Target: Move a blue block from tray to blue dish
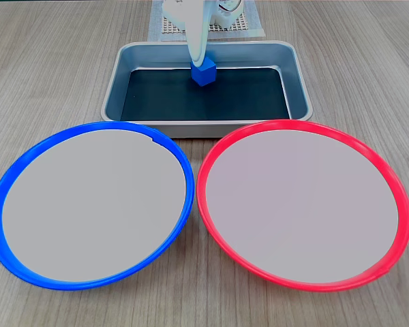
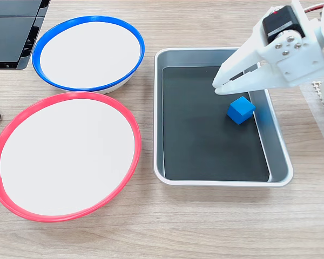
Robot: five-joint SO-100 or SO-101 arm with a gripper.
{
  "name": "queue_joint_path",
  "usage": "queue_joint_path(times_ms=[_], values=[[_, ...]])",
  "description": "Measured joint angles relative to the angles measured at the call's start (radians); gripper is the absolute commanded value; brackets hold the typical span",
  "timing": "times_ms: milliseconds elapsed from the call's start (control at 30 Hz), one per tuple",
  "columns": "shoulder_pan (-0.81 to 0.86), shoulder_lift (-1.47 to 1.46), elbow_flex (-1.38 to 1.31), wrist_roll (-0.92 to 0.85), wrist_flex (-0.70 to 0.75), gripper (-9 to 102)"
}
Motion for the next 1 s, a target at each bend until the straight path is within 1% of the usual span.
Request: queue_joint_path(times_ms=[200, 333, 433, 500, 533, 633, 733, 833, 900, 1000], values=[[-0.002, 0.000, 0.000, -0.006, 0.000, 0], [-0.057, 0.002, 0.000, -0.075, 0.000, 0], [-0.048, 0.002, -0.020, -0.091, 0.104, 0], [-0.018, -0.008, -0.067, -0.152, 0.149, 0], [-0.005, -0.025, -0.097, -0.229, 0.164, 0], [0.044, -0.121, -0.193, -0.548, 0.206, 0], [0.095, -0.244, -0.301, -0.836, 0.209, 0], [0.117, -0.388, -0.420, -0.989, 0.224, 0], [0.110, -0.480, -0.486, -1.060, 0.245, 0], [0.087, -0.686, -0.635, -1.252, 0.350, 0]])
